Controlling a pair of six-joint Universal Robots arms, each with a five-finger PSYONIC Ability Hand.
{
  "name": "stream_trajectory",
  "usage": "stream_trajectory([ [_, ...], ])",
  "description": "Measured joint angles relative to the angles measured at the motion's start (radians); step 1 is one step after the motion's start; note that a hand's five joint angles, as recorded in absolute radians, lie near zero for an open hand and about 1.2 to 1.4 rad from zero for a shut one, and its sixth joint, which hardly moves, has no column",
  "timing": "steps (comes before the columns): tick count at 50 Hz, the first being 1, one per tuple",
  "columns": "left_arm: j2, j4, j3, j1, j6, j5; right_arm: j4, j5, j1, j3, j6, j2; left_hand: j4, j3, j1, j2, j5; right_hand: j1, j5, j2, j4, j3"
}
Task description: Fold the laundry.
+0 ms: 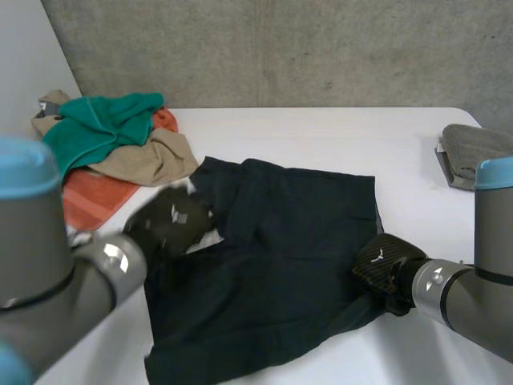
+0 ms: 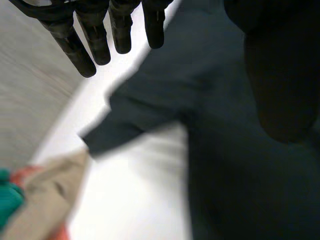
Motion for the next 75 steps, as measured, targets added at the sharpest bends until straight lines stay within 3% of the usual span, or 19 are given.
stream_trajectory([
  [7,-0.254,0.105,0.349,0.003,-0.075,0.115,-0.044,-0.002,0.01,0.015,0.028,0.004,0.082,0.074,0.09,0.077,0.062,0.0,0.0,0.0,0.0,0.0],
  [10,-0.415,0.053,0.557,0.006,-0.073,0.198,-0.059,-0.002,0.016,0.02,0.029,0.007,0.25,0.236,0.27,0.242,0.227,0.0,0.001,0.0,0.0,0.0],
  [16,-0.712,-0.112,0.941,0.012,-0.022,0.337,-0.082,0.0,0.026,0.025,0.035,0.015,0.321,0.307,0.319,0.306,0.299,0.0,0.003,0.0,0.0,0.0],
  [22,-0.951,-0.221,1.253,0.033,0.064,0.417,-0.099,-0.001,0.033,0.026,0.053,0.018,0.321,0.307,0.319,0.307,0.299,0.0,0.004,0.0,0.0,0.0],
  [26,-1.036,-0.233,1.346,0.041,0.093,0.448,-0.107,-0.001,0.033,0.029,0.063,0.017,0.322,0.307,0.319,0.308,0.3,0.0,0.004,0.0,0.0,0.0],
  [30,-1.065,-0.221,1.355,0.041,0.103,0.463,-0.115,-0.003,0.028,0.035,0.067,0.015,0.374,0.358,0.376,0.364,0.351,0.0,0.004,0.0,0.0,0.0],
  [33,-1.069,-0.207,1.34,0.044,0.109,0.459,-0.121,-0.003,0.021,0.039,0.066,0.013,0.539,0.527,0.569,0.538,0.511,0.0,0.004,0.0,0.0,0.0],
  [35,-1.061,-0.197,1.324,0.046,0.112,0.444,-0.125,-0.004,0.016,0.041,0.066,0.013,0.8,0.788,0.83,0.794,0.769,0.0,0.004,0.0,0.0,0.0],
  [37,-1.049,-0.188,1.306,0.047,0.115,0.424,-0.128,-0.004,0.012,0.041,0.065,0.013,0.928,0.92,0.958,0.928,0.898,0.0,0.004,0.0,0.0,0.0],
  [41,-1.01,-0.155,1.243,0.05,0.133,0.369,-0.129,-0.005,0.007,0.041,0.064,0.011,0.992,0.976,0.967,0.984,0.942,0.0,0.003,0.0,0.0,0.0],
  [55,-0.818,-0.045,0.919,0.096,0.214,0.217,-0.132,-0.007,0.014,0.054,0.069,-0.011,0.992,0.977,0.967,0.985,0.942,0.0,0.004,0.0,0.0,0.0],
  [57,-0.786,-0.025,0.875,0.106,0.199,0.237,-0.134,-0.007,0.02,0.054,0.07,-0.012,0.77,0.739,0.722,0.742,0.736,0.0,0.004,0.0,0.0,0.0],
  [58,-0.779,-0.017,0.867,0.107,0.19,0.251,-0.134,-0.007,0.021,0.054,0.07,-0.012,0.77,0.739,0.722,0.742,0.736,0.0,0.004,0.0,0.0,0.0],
  [59,-0.773,-0.009,0.86,0.107,0.177,0.271,-0.134,-0.007,0.024,0.054,0.071,-0.012,0.501,0.494,0.417,0.493,0.473,0.0,0.004,0.0,0.0,0.0],
  [61,-0.764,0.012,0.855,0.103,0.138,0.322,-0.135,-0.007,0.029,0.055,0.075,-0.013,0.249,0.247,0.192,0.247,0.225,0.0,0.004,0.0,0.0,0.0],
  [68,-0.828,0.002,0.968,0.069,0.031,0.409,-0.138,-0.007,0.032,0.057,0.093,-0.024,0.179,0.177,0.181,0.181,0.154,0.0,0.004,0.0,0.0,0.0],
  [75,-0.978,-0.125,1.184,0.047,0.063,0.408,-0.148,-0.01,0.013,0.059,0.095,-0.026,0.343,0.329,0.352,0.334,0.321,0.0,0.003,0.0,0.0,0.0],
])
